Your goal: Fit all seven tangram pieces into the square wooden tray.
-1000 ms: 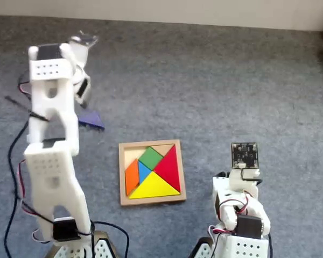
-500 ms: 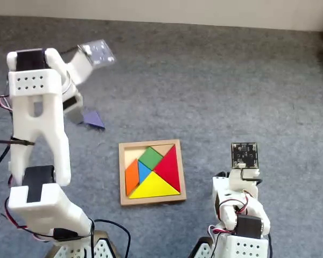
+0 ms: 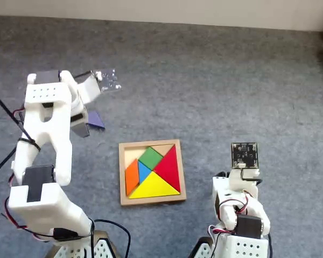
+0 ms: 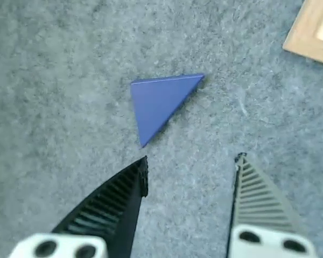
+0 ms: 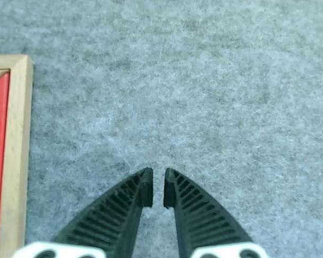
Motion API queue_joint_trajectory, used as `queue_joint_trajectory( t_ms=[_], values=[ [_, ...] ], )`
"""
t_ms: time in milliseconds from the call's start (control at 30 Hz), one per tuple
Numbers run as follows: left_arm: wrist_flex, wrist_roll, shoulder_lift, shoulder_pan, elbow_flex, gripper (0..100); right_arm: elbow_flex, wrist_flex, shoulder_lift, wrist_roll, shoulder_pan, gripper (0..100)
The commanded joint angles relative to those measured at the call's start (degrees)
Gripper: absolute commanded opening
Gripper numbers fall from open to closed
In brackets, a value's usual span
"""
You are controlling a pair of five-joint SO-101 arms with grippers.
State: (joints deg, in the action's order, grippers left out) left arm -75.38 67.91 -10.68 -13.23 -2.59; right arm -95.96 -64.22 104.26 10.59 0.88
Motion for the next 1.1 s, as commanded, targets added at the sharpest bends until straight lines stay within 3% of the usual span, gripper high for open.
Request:
queue_joint_trajectory(
  t_ms=[0,200,533,800,1067],
  values=[
    [7.56,1.67,2.86,0.13,-4.88,26,-5.93,0.75,0.92,-0.09,0.57,5.2],
    [13.63,2.46,1.36,1.36,-11.47,26,-5.93,0.75,0.92,-0.09,0.57,5.2],
    [13.8,2.11,-15.25,2.95,-2.68,26,-5.93,0.75,0.92,-0.09,0.57,5.2],
    [13.71,0.09,-16.04,2.86,-2.07,23,-5.93,0.75,0.92,-0.09,0.57,5.2],
    [5.45,0.44,-15.52,2.95,-1.54,20,-5.93,0.75,0.92,-0.09,0.57,5.2]
  ],
)
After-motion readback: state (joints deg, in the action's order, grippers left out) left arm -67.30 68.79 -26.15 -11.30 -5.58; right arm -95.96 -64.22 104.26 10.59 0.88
